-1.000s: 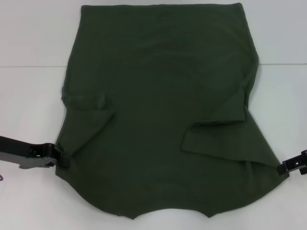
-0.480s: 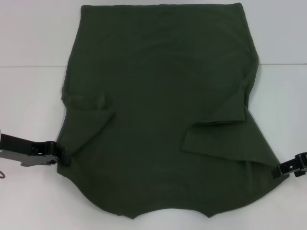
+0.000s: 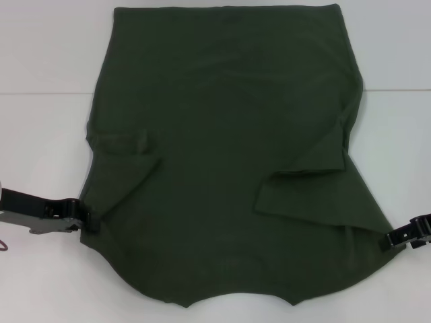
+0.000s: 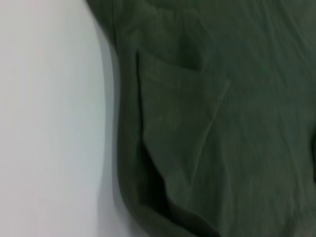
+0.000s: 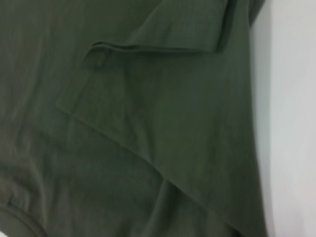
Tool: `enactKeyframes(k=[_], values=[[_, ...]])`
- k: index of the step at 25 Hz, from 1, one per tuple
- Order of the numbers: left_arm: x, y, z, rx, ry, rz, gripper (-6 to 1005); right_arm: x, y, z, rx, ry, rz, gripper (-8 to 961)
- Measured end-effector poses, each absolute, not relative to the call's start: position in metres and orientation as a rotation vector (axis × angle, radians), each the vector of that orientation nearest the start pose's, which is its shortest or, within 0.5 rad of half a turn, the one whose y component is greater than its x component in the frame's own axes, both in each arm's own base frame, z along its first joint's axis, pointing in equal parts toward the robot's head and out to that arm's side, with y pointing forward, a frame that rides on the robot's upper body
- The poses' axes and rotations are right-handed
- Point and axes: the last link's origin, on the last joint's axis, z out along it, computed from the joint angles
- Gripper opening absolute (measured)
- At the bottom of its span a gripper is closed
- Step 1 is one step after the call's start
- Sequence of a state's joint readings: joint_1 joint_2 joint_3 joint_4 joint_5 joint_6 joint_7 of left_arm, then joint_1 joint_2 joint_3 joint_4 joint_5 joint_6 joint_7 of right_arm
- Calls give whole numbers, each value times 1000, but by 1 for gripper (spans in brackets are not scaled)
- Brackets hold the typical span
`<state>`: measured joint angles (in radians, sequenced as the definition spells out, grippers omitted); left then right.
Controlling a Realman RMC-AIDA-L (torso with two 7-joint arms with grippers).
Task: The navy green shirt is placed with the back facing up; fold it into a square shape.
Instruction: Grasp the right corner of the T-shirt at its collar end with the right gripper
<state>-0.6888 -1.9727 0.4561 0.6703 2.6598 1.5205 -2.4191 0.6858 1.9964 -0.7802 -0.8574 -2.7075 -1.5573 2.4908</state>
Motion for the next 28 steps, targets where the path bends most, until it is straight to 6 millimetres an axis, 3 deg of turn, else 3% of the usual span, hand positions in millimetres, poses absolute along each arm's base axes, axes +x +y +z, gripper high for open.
enactKeyframes(k=[28], values=[[-312,354,44,-2172,-1908,-121,31,290,362,42,-2286,1647,-304,822]])
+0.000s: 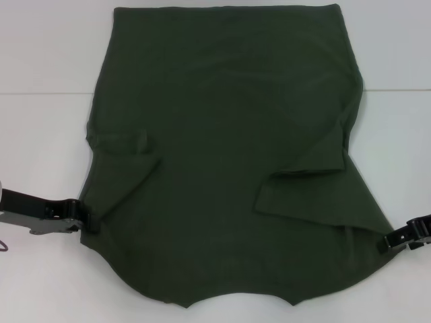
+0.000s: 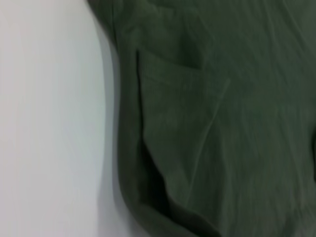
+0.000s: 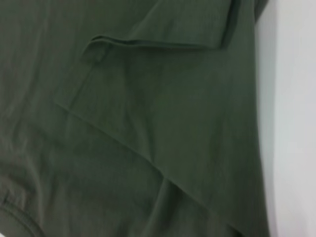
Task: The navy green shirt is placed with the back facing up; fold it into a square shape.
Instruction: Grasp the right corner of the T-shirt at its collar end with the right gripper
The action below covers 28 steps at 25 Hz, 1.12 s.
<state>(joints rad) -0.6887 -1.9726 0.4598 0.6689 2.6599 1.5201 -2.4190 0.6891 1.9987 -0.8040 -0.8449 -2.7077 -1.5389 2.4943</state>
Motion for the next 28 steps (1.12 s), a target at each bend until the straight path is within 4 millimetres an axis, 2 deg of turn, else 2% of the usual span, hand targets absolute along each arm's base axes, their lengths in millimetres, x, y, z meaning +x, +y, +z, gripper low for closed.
enactKeyframes(k=[28], values=[[-310,355,43,-2178,-1904,-121,30,285,368,38,-2288,1613,-346,821]])
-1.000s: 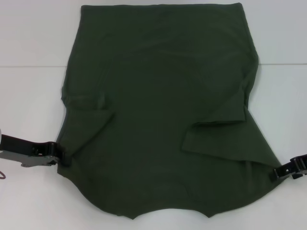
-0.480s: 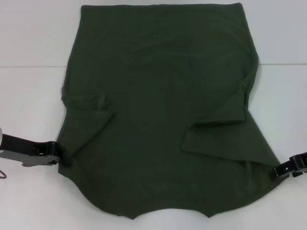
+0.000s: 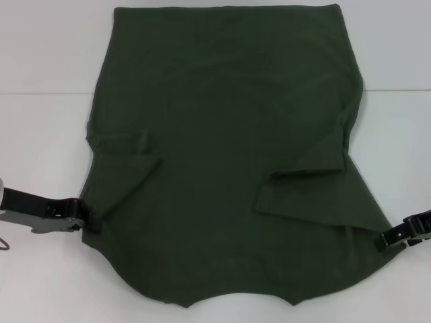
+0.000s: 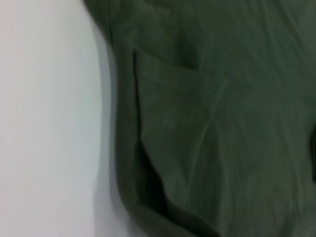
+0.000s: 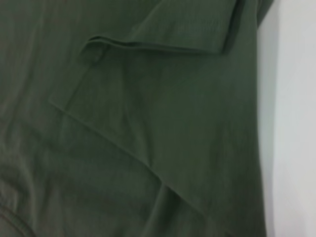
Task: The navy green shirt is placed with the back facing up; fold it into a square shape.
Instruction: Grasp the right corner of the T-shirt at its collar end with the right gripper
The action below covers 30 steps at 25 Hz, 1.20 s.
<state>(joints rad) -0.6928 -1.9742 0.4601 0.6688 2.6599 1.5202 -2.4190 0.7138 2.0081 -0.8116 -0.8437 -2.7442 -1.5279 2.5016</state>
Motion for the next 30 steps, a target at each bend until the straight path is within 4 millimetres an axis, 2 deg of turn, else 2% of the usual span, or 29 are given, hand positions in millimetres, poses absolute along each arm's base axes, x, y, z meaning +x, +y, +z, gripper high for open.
enactKeyframes(k=[12,23,30], values=[[-308,357,43,-2182,-1898,-122,32,283,367,32,-2304,1621,-361,821],[-309,357,43,-2182,-1890,-121,31,262,374,17,-2372,1592,-349,820],[-309,357,43,-2185,-1886,-120,31,257,377,13,-2388,1590,-357,820]])
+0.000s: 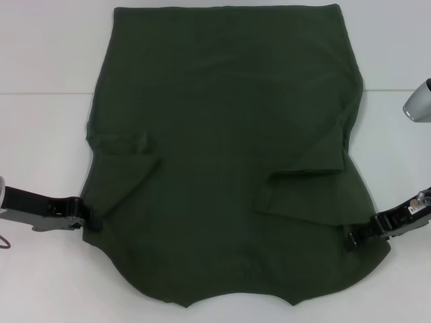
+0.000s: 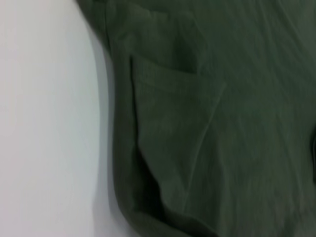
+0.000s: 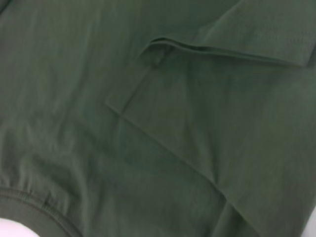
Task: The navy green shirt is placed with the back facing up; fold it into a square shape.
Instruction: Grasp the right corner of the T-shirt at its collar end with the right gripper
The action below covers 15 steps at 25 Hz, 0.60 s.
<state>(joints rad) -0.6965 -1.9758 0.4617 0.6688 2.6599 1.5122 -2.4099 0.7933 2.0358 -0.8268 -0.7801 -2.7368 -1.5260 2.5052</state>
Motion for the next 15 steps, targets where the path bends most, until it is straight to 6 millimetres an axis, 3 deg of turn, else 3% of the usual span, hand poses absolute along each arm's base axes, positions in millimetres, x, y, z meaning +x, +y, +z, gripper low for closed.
enactKeyframes(k=[3,15], values=[[-309,357,43,-2185,-1885,-121,31,254,379,14,-2375,1595,-350,820],[-308,359,43,-2189,-1878,-136,31,257,379,13,-2364,1568,-405,564]])
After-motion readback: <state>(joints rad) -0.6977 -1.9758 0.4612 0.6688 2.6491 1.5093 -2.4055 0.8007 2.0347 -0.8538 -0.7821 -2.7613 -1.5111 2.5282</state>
